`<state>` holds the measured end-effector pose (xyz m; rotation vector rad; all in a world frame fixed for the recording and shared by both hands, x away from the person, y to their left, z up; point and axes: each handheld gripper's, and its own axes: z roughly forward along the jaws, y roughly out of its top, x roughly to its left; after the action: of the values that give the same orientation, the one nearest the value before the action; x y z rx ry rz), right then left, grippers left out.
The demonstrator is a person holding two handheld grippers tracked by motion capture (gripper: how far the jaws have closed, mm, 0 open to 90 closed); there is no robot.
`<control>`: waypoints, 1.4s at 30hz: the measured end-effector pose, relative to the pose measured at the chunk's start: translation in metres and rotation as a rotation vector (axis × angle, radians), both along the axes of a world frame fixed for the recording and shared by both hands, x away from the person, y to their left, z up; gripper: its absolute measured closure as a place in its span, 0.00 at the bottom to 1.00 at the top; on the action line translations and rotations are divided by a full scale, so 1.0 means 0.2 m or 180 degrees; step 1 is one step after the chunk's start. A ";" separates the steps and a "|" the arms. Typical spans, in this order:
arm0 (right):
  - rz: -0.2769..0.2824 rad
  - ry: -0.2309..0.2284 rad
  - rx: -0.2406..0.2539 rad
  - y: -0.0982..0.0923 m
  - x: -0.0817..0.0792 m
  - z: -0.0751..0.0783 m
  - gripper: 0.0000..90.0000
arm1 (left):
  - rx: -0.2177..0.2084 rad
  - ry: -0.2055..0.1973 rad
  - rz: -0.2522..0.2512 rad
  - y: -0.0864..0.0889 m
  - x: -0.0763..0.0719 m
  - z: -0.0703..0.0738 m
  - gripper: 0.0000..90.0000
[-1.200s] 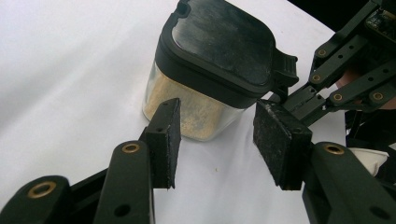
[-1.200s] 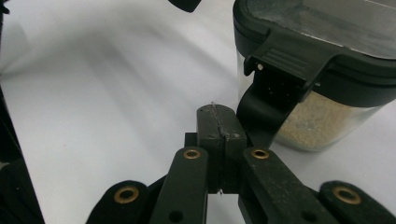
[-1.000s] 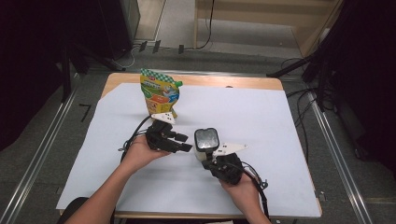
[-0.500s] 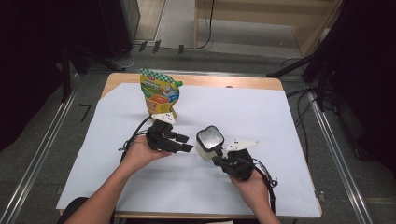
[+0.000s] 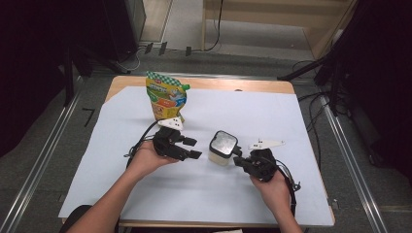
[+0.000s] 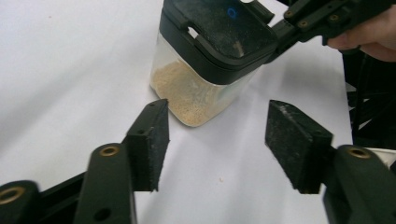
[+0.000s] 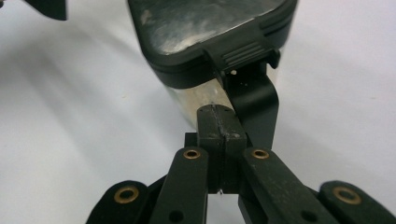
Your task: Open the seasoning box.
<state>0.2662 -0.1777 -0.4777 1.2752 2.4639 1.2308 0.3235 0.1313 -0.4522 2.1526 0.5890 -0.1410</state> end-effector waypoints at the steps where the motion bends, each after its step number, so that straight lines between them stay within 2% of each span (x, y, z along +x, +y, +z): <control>1: -0.0007 0.0003 -0.0020 -0.02 0.03 0.00 1.00 | -0.0010 0.0046 -0.0044 -0.02 0.01 0.00 0.42; 6: -0.0011 0.0067 0.0031 -0.06 0.09 -0.02 1.00 | 0.0007 0.0131 -0.0128 -0.08 0.04 0.01 0.40; 8: -0.0013 0.0069 0.0018 -0.07 0.10 -0.01 1.00 | -0.0045 0.0171 -0.0137 -0.10 0.06 0.02 0.38; 12: 0.0007 0.0074 0.0028 -0.10 0.15 -0.01 1.00 | -0.0032 0.0150 -0.0126 -0.11 0.11 0.03 0.38; 14: 0.0002 0.0107 0.0065 -0.11 0.17 -0.01 1.00 | -0.0010 0.0156 -0.0159 -0.14 0.15 0.05 0.37; 15: 0.0023 0.0077 0.0040 -0.11 0.18 0.00 1.00 | 0.0000 0.0170 -0.0195 -0.15 0.15 0.05 0.37; 17: 0.0069 0.0033 -0.0026 -0.11 0.19 0.00 1.00 | 0.0038 0.0146 -0.0236 -0.17 0.17 0.06 0.35; 19: 0.0030 0.0024 0.0016 -0.12 0.20 0.00 1.00 | -0.0004 0.0128 -0.0239 -0.19 0.17 0.05 0.33; 22: 0.0020 0.0012 0.0038 -0.13 0.18 0.01 1.00 | 0.0010 0.0090 -0.0237 -0.20 0.17 0.04 0.32; 24: -0.0006 -0.0022 0.0062 -0.14 0.16 0.03 1.00 | 0.0043 0.0130 -0.0265 -0.21 0.17 0.03 0.32; 29: -0.0229 -0.0120 0.0038 -0.20 0.14 0.08 1.00 | 0.0072 0.0068 -0.0328 -0.23 0.15 0.03 0.33; 30: -0.0304 -0.0098 0.0036 -0.21 0.15 0.06 1.00 | 0.0068 0.0061 -0.0328 -0.23 0.15 0.02 0.32; 34: -0.0385 -0.0018 0.0013 -0.20 0.21 0.01 1.00 | 0.0077 0.0043 -0.0318 -0.23 0.15 0.02 0.32; 39: -0.0462 -0.0064 -0.0092 -0.16 0.25 -0.03 1.00 | 0.0041 0.0075 -0.0289 -0.23 0.16 0.01 0.30; 42: -0.0483 -0.0095 -0.0223 -0.14 0.26 -0.05 1.00 | 0.0055 0.0097 -0.0277 -0.23 0.15 0.00 0.28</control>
<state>0.3176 -0.2050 -0.4877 1.3854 2.3192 1.1088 0.3541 0.0845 -0.4520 2.1970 0.5160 -0.2173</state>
